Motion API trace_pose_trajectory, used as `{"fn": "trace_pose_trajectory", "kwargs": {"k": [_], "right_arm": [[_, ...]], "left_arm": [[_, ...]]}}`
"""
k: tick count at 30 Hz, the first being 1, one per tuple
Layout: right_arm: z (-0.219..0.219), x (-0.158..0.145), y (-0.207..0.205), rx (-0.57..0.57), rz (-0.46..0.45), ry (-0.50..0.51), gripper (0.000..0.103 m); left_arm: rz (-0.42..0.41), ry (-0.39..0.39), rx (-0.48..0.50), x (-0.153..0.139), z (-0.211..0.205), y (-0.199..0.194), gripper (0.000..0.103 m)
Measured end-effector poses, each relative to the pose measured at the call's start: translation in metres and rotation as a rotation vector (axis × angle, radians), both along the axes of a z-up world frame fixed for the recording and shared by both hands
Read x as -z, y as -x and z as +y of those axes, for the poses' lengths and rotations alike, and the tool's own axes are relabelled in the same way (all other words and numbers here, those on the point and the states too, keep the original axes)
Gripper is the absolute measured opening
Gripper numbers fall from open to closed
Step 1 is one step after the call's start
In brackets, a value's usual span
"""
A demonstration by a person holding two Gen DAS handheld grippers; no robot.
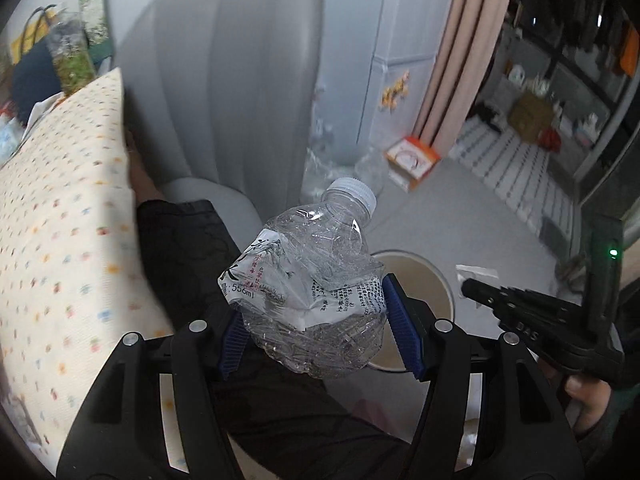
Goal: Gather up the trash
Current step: 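Carry both items over the white bin and open both grippers to drop them, then swing both tools back from the bin toward the table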
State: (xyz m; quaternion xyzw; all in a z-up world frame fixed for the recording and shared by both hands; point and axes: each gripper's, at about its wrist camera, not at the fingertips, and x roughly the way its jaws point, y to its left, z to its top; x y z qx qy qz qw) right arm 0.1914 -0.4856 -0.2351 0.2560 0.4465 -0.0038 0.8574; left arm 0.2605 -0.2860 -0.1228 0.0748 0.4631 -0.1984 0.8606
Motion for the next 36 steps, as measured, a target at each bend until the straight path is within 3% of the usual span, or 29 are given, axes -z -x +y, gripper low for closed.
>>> {"fn": "trace_pose_trajectory", "kwargs": {"k": [2,3,4,6,15,22,24,25,26,32,36], "right_arm": [[-0.011,0.021,-0.007,0.009,0.026,-0.064,0.010],[-0.014,0.028,-0.010,0.017,0.040,-0.083,0.025],[-0.019,0.034,-0.010,0.033,0.044,-0.097,0.052],[-0.027,0.039,-0.006,0.061,0.020,-0.111,0.069],[-0.061,0.040,0.011,0.093,0.023,-0.150,0.069],[-0.100,0.017,0.039,0.210,-0.019,-0.111,0.074],[-0.108,0.010,0.046,0.236,-0.030,-0.099,0.074],[-0.111,0.006,0.050,0.249,-0.037,-0.096,0.074],[-0.113,0.004,0.052,0.256,-0.041,-0.093,0.074],[-0.108,-0.007,0.056,0.254,-0.056,-0.067,0.074],[-0.089,-0.017,0.050,0.220,-0.062,-0.044,0.080]], "left_arm": [[0.010,0.004,0.016,0.002,-0.009,-0.003,0.062],[0.013,-0.009,0.020,0.004,-0.015,-0.006,0.062],[0.016,-0.014,0.024,0.006,-0.019,-0.007,0.062],[0.037,-0.020,0.039,0.014,-0.028,-0.009,0.062],[0.106,-0.032,0.108,0.039,-0.069,-0.012,0.062],[0.168,-0.016,0.188,0.053,-0.107,-0.011,0.063],[0.169,-0.017,0.196,0.053,-0.112,-0.010,0.079],[0.165,-0.001,0.198,0.051,-0.111,-0.009,0.093],[0.151,0.015,0.195,0.047,-0.110,-0.008,0.097],[0.071,0.052,0.130,0.018,-0.088,-0.005,0.097],[0.053,0.105,0.103,0.002,-0.064,0.001,0.097]]}}
